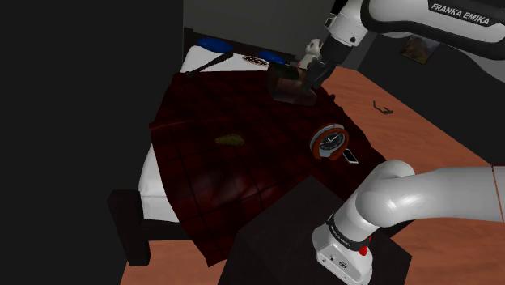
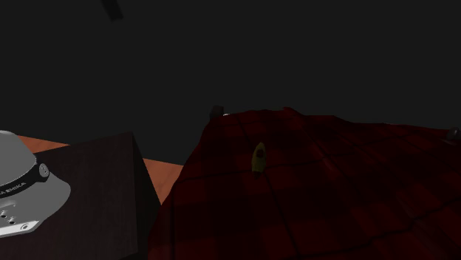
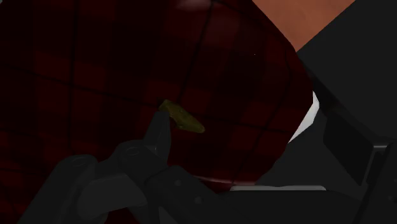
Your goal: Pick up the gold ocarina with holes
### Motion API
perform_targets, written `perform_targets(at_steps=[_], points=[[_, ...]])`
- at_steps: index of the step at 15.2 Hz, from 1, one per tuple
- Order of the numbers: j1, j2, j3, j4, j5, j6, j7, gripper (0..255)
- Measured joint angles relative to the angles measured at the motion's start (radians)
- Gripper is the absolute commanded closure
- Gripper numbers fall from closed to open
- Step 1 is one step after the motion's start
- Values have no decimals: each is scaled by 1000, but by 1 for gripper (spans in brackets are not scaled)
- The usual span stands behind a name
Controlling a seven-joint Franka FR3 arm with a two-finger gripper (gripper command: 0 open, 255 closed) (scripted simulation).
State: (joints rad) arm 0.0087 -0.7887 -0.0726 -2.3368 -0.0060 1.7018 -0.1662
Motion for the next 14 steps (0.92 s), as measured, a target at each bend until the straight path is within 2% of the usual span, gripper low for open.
perform_targets(at_steps=[5, 8, 14], points=[[13, 98, -8, 5, -20, 65, -43, 0], [21, 189, -22, 1, -44, 135, -92, 0], [39, 423, -38, 60, -81, 261, -176, 0]])
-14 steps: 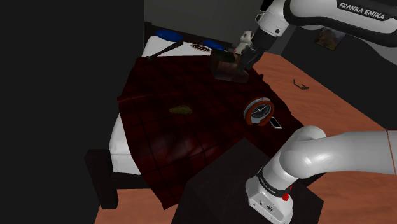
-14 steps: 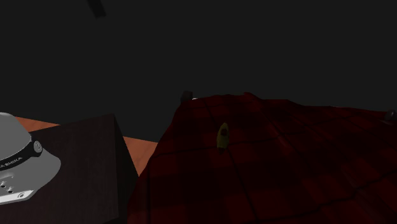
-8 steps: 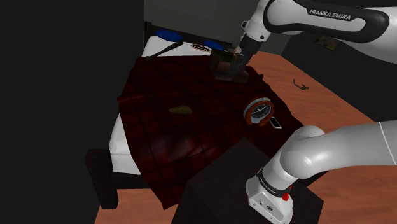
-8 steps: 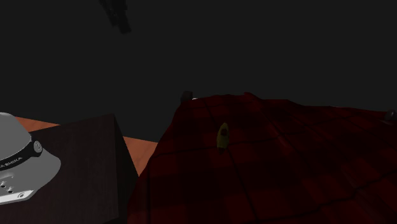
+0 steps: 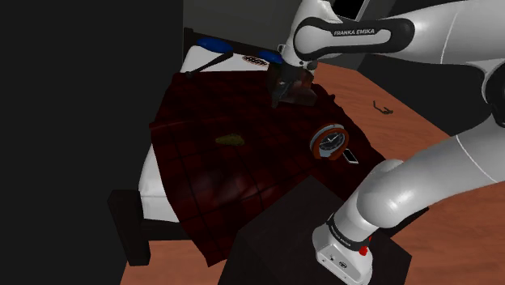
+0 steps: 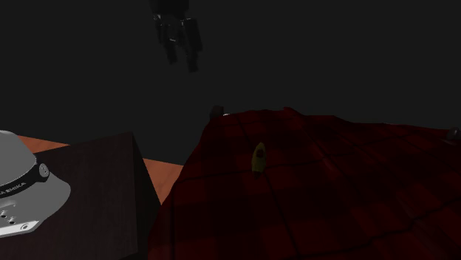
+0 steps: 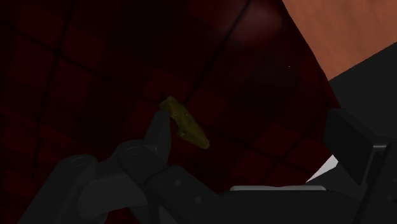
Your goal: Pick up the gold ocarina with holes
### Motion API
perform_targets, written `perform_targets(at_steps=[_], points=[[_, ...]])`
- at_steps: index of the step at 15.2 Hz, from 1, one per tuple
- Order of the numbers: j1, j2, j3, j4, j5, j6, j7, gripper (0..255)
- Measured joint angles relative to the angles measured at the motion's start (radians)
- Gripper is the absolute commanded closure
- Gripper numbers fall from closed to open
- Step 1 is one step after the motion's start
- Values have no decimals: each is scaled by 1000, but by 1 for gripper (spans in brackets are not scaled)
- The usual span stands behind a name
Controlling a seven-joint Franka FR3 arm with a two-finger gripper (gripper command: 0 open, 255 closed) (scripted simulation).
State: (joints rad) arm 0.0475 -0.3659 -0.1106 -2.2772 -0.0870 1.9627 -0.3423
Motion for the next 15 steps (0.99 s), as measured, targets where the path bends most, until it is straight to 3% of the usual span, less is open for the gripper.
perform_targets(at_steps=[5, 15], points=[[7, 186, -9, 57, -31, 90, -66, 0], [17, 590, -2, 294, -93, 186, -165, 0]])
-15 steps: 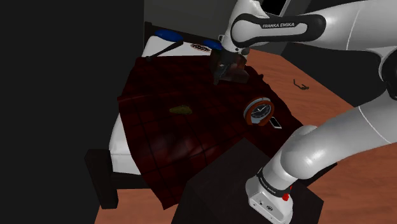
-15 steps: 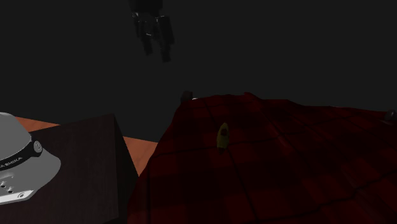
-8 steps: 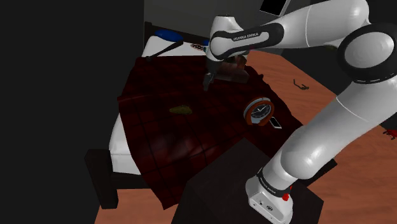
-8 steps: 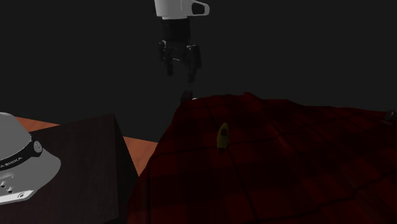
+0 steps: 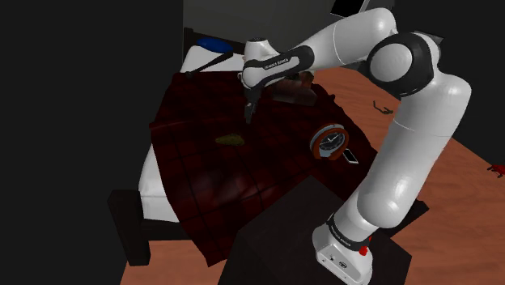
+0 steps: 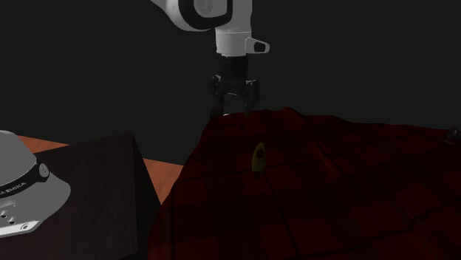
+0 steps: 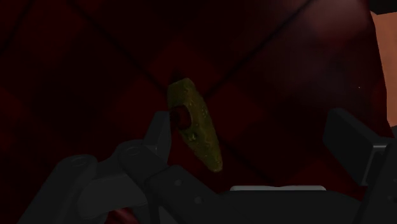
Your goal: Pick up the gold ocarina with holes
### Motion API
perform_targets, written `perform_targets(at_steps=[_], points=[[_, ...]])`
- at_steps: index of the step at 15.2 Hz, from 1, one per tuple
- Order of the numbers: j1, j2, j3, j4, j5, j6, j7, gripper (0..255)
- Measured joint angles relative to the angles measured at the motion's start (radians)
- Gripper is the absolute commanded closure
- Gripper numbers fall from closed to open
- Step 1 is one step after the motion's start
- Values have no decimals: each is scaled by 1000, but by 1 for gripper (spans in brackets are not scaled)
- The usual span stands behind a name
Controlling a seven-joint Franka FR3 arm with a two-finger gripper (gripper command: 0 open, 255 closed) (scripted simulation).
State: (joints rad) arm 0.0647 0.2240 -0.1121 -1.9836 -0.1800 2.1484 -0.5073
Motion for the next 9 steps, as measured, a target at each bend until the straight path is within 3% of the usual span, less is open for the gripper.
perform_targets(at_steps=[9], points=[[6, 354, 4, 261, -71, 33, -74, 0]])
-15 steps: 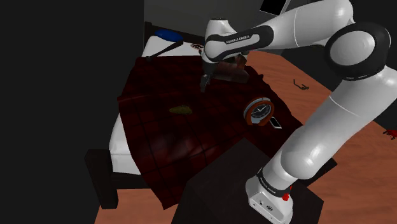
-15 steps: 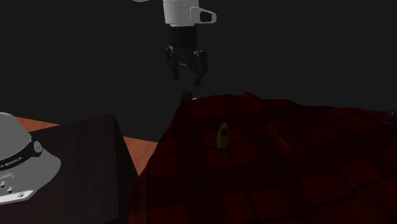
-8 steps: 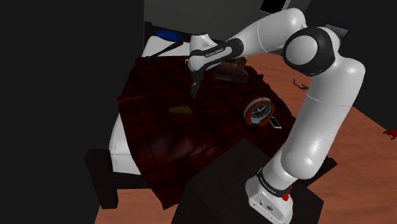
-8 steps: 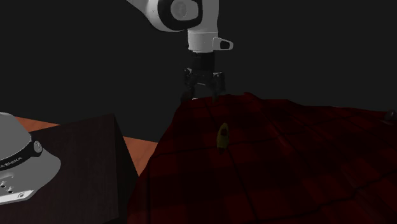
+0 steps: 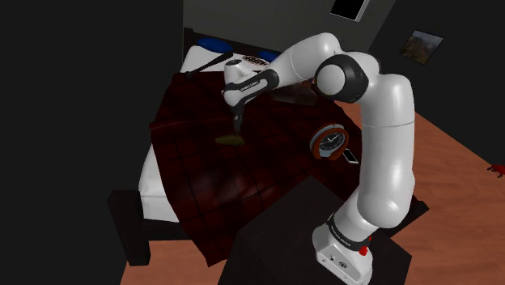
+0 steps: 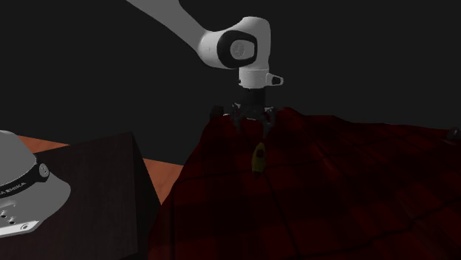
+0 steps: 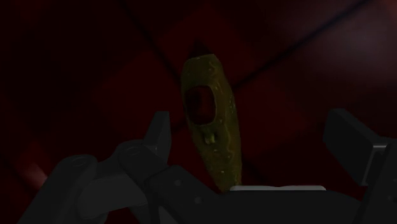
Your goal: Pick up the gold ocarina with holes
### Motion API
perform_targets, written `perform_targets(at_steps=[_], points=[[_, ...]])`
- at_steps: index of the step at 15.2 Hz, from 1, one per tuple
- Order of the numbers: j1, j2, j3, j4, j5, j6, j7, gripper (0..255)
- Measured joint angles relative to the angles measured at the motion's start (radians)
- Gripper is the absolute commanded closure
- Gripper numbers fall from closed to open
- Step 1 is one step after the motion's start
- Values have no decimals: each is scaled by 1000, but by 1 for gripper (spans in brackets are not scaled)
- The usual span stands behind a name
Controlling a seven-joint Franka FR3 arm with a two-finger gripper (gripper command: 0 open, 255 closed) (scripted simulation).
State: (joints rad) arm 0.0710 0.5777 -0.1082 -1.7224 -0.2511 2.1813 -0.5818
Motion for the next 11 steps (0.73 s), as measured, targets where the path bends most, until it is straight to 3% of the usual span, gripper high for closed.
perform_targets(at_steps=[5, 11], points=[[6, 221, 1, 221, -33, -30, -47, 0], [5, 311, 0, 279, -41, -6, -48, 0]])
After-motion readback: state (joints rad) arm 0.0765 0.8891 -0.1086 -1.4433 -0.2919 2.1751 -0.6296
